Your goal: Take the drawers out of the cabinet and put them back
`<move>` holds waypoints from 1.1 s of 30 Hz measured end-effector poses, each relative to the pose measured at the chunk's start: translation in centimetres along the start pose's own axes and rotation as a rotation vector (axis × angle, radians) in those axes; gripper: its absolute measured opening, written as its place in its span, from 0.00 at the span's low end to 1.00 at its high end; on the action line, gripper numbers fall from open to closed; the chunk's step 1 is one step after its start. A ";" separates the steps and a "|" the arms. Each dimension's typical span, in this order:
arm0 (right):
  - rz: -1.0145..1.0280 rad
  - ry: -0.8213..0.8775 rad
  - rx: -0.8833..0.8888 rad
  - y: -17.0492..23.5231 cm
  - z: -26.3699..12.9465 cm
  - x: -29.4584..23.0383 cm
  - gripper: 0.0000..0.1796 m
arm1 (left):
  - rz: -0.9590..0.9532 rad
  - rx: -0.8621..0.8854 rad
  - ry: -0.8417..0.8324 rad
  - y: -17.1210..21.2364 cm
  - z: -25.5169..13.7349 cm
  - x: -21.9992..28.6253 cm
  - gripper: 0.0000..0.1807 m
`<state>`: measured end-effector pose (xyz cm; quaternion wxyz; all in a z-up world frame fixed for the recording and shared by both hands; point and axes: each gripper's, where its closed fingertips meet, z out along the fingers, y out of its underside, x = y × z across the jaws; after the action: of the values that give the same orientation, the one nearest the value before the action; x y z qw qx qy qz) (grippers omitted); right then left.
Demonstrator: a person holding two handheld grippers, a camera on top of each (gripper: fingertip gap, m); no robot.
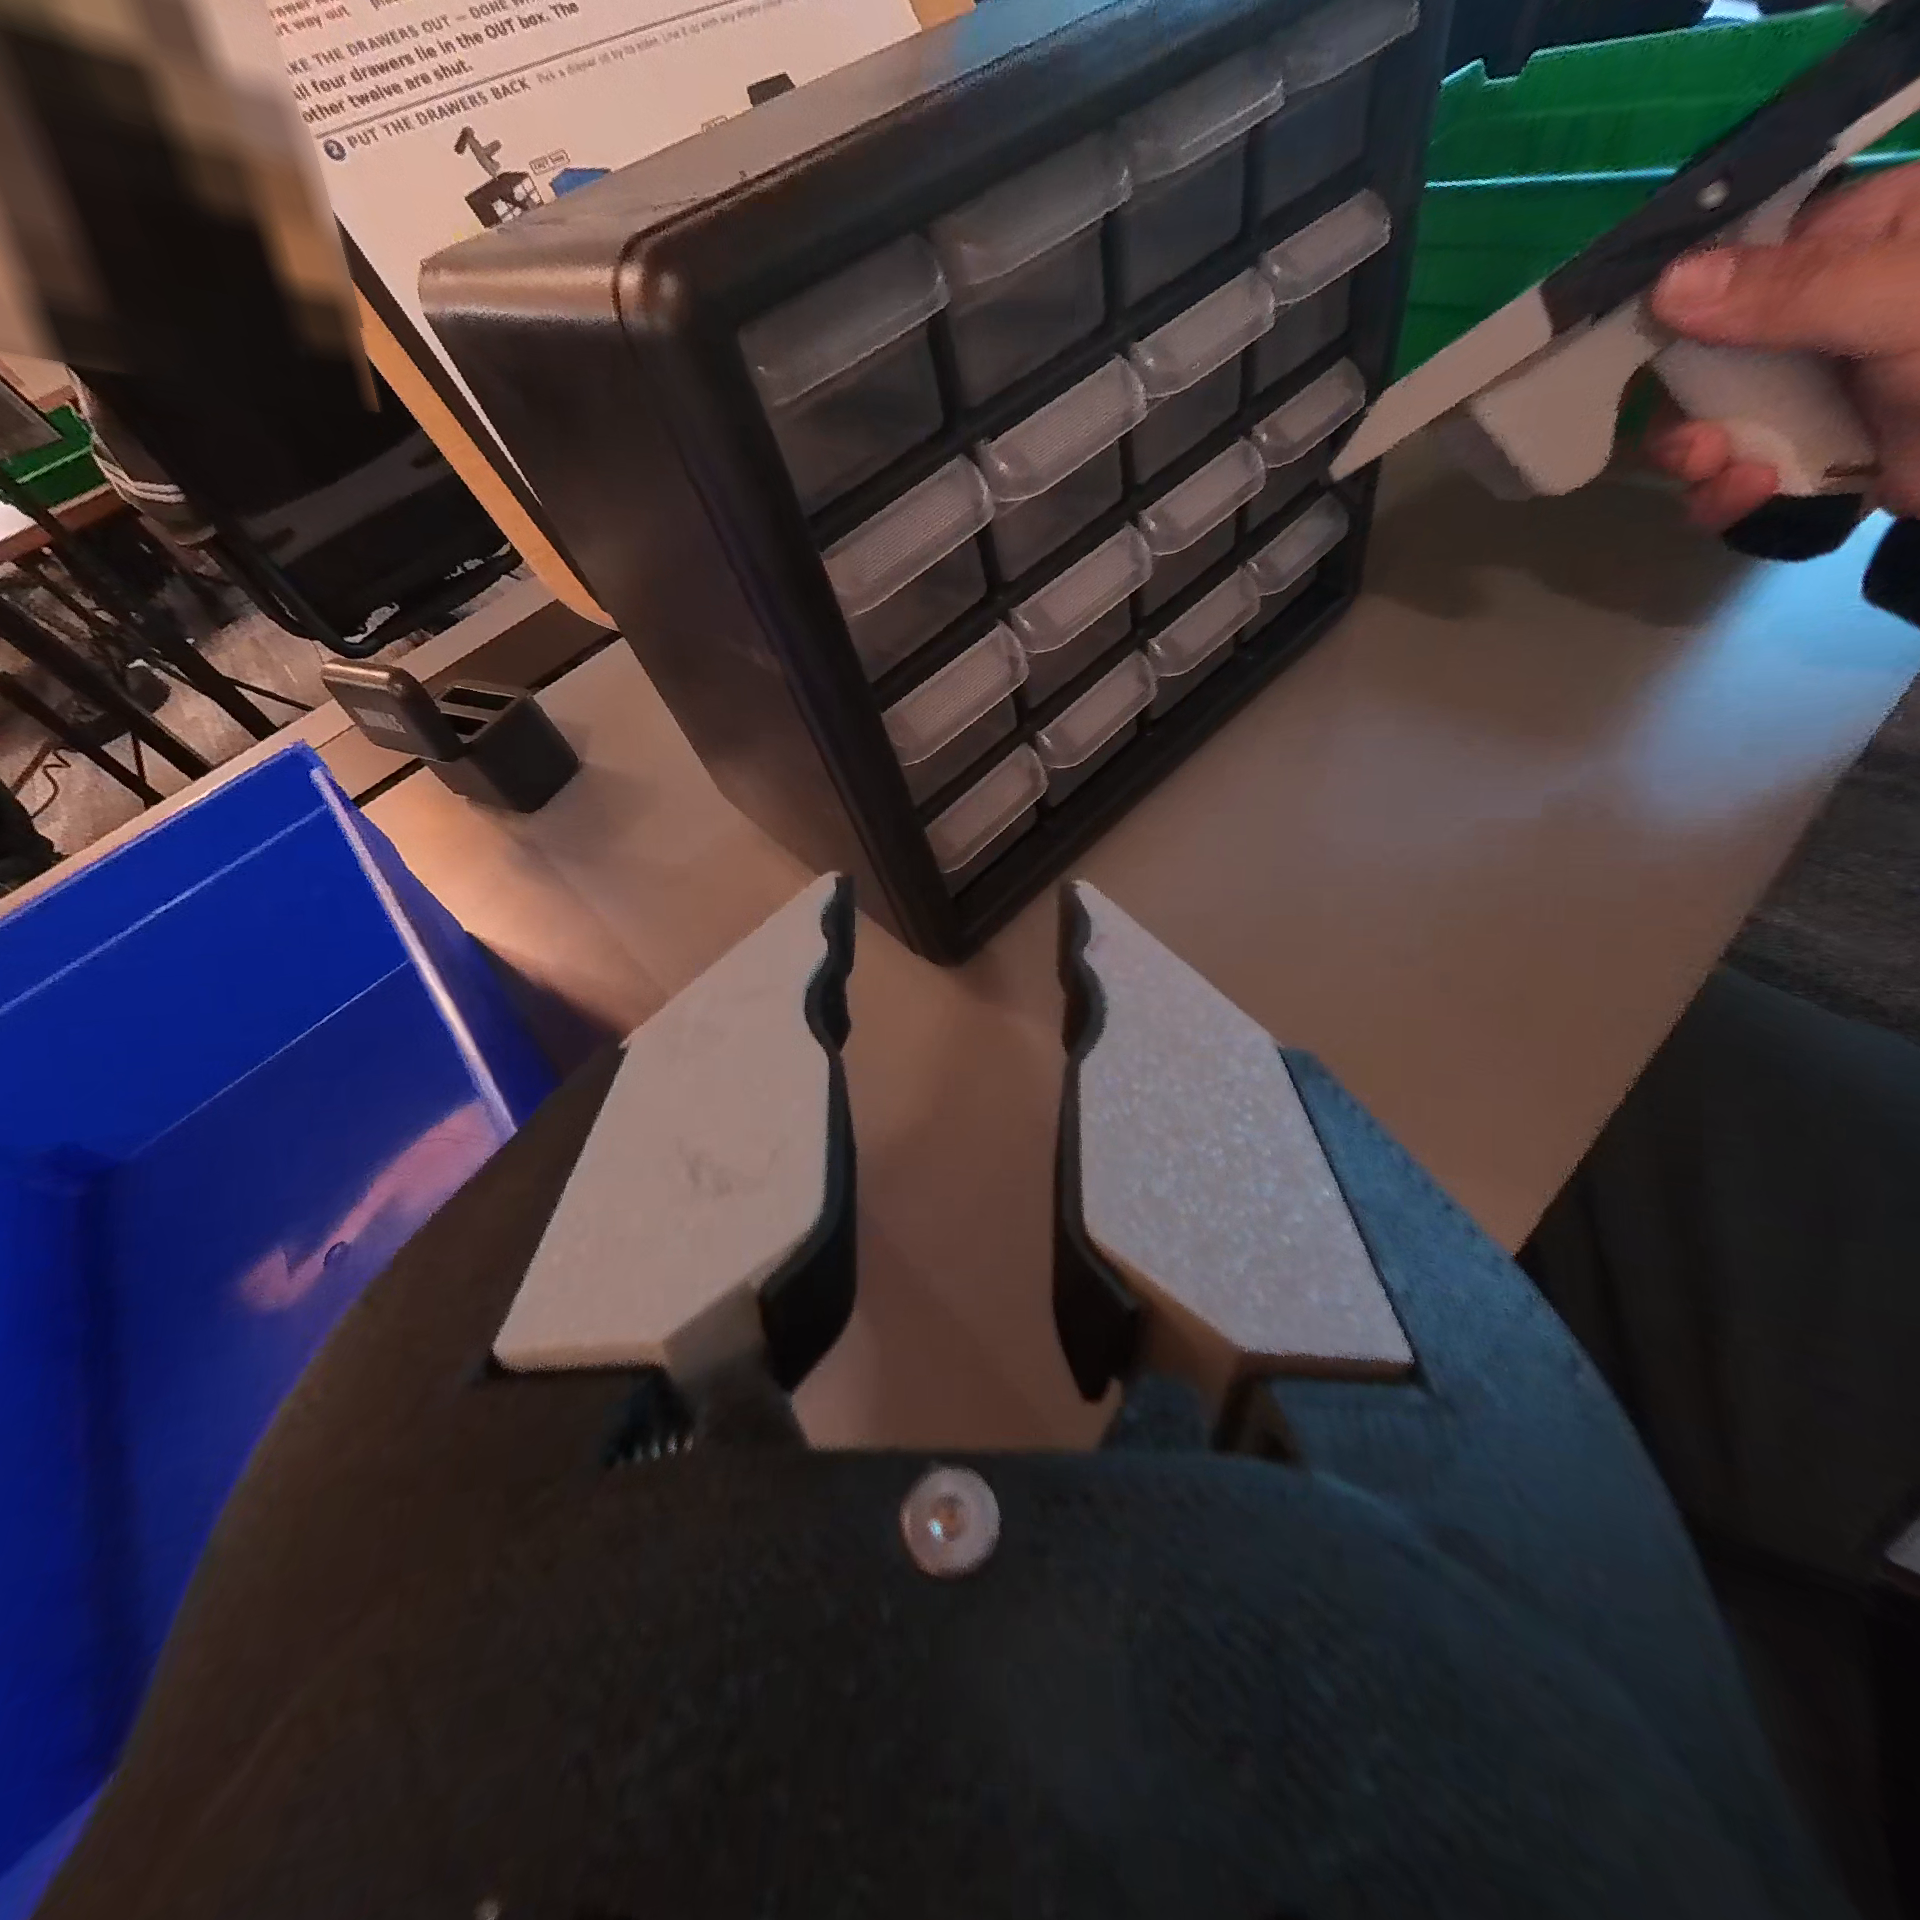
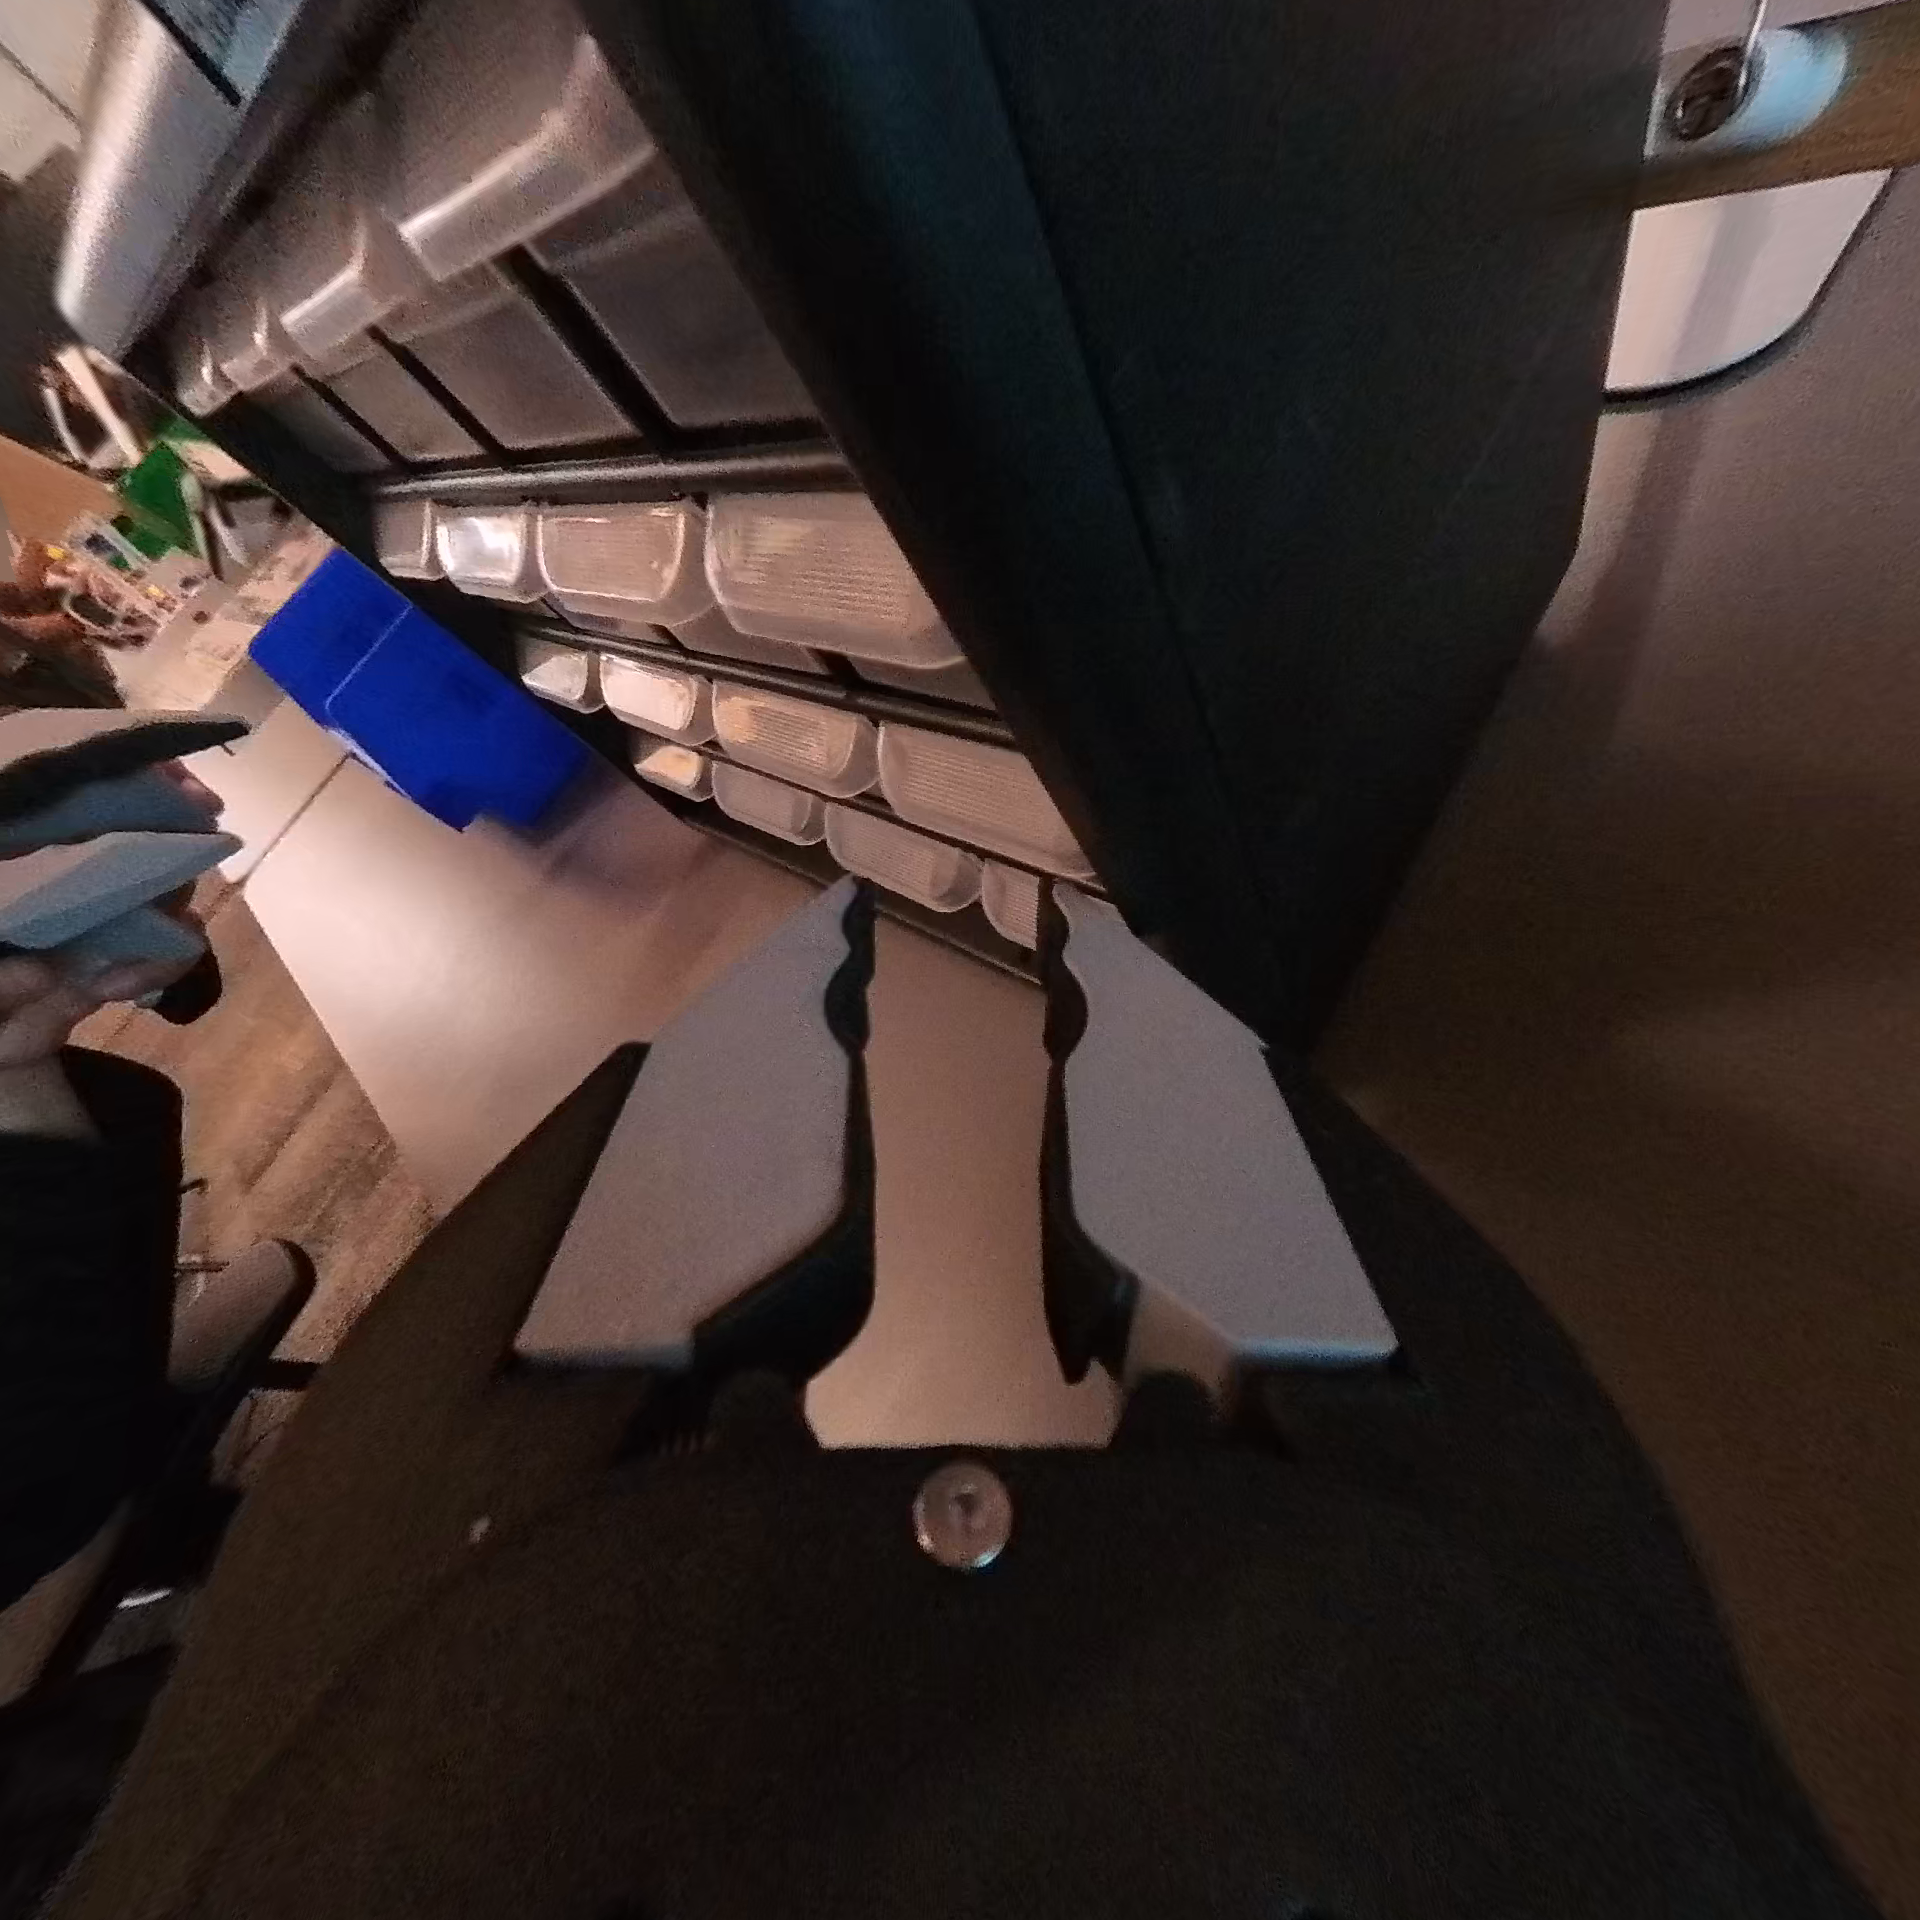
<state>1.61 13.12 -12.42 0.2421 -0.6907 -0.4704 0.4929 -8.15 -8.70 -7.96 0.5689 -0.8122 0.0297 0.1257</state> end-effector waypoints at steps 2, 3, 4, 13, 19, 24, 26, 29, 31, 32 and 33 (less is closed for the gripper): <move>0.011 0.010 0.030 -0.1 0.2 0.2 0.11 | 0.009 -0.004 -0.001 0.1 0.0 0.1 0.21; 0.032 0.000 0.063 -0.4 0.2 0.1 0.10 | 0.014 -0.004 -0.002 0.0 0.0 0.1 0.21; 0.068 -0.023 0.094 -0.5 0.3 0.0 0.10 | 0.018 -0.003 -0.002 0.0 -0.1 0.2 0.21; 0.395 -0.205 0.369 -1.5 0.4 0.1 0.10 | 0.021 0.005 -0.006 -0.1 -0.4 -0.1 0.21; 0.513 -0.318 0.461 -1.9 -0.2 0.2 0.05 | 0.035 0.005 0.003 -0.1 -0.3 0.2 0.20; 0.493 -0.366 0.414 -1.4 -0.6 -0.3 0.03 | 0.032 0.010 0.015 -0.3 -0.4 0.4 0.20; 0.474 -0.360 0.384 -1.2 -0.8 -0.5 0.03 | 0.019 0.021 0.027 -0.5 -0.6 0.5 0.20; 0.462 -0.363 0.361 -0.2 -1.5 -1.4 0.03 | -0.007 0.046 0.049 -1.0 -1.0 0.5 0.20; 0.463 -0.382 0.351 0.9 -2.2 -2.1 0.03 | -0.006 0.044 0.043 -0.9 -1.1 0.3 0.20; 0.464 -0.397 0.339 1.4 -2.6 -2.5 0.03 | -0.009 0.045 0.045 -0.9 -1.1 0.3 0.20; 0.458 -0.410 0.325 1.8 -3.0 -2.9 0.03 | -0.012 0.047 0.048 -0.9 -1.2 0.3 0.20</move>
<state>4.88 10.15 -11.41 0.1324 -0.6173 -0.2572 0.7316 -7.50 -9.49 -6.78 0.5876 -0.8016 0.0415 0.1021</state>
